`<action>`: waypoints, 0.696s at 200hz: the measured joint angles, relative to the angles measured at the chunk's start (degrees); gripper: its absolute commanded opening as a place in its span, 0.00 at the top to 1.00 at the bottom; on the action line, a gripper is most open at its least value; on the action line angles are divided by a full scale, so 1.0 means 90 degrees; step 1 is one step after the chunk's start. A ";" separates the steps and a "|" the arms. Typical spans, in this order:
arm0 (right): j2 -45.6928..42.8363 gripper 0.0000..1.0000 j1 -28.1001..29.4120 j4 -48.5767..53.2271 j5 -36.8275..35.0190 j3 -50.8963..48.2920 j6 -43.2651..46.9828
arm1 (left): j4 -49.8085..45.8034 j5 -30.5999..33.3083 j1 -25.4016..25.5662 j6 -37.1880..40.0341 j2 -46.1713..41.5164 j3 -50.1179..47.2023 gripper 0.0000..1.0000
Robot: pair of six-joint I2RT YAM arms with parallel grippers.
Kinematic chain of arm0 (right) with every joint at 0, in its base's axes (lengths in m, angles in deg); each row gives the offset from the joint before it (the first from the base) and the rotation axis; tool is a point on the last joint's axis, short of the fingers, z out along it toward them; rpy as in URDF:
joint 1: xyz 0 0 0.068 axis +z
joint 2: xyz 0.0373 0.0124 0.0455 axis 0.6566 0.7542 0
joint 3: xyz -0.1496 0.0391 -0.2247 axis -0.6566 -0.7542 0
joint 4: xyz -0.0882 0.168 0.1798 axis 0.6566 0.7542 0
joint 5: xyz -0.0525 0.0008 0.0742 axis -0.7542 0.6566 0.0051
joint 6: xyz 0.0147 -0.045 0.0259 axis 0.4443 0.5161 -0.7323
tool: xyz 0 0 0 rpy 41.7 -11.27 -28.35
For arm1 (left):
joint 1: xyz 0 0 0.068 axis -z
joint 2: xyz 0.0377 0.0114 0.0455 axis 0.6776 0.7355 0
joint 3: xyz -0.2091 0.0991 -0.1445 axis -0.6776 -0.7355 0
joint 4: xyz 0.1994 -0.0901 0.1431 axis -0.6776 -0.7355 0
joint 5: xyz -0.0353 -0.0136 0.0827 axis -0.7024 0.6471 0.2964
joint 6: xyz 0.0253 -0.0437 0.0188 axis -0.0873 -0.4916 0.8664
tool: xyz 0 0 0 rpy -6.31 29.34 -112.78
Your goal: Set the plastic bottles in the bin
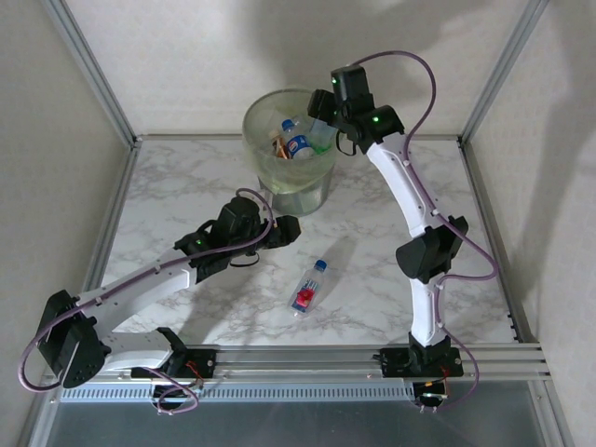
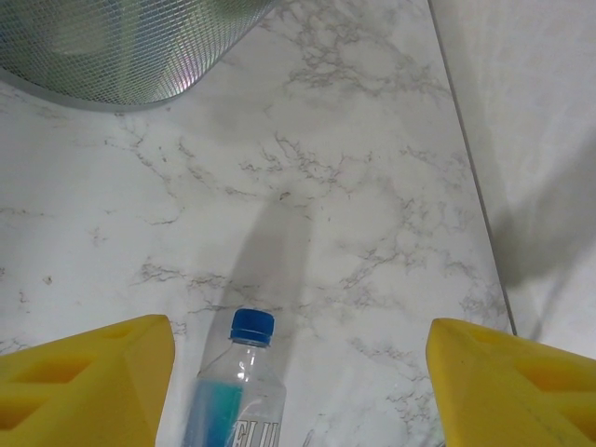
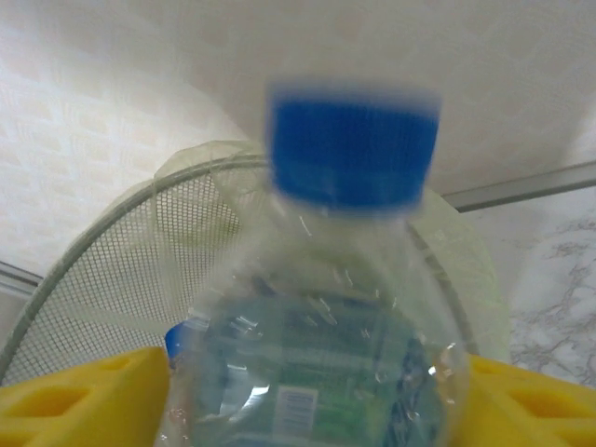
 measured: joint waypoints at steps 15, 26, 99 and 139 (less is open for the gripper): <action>0.0010 0.20 0.0000 0.0007 0.0017 0.0002 -0.0007 | 0.0002 0.0000 0.0000 0.0000 0.0056 0.0000 0.28; 0.0010 0.20 -0.0010 0.0005 0.0017 0.0027 -0.0005 | -0.0002 0.0000 0.0000 0.0000 0.0107 0.0000 0.28; 0.0007 0.33 -0.0012 0.0000 0.0029 0.0138 -0.0002 | -0.0119 0.0000 0.0214 0.0136 0.0364 0.0000 0.23; -0.0202 0.41 -0.0010 -0.0083 0.0041 -0.0146 -0.0007 | -0.0296 0.0007 0.0435 0.0202 0.0549 0.0000 0.20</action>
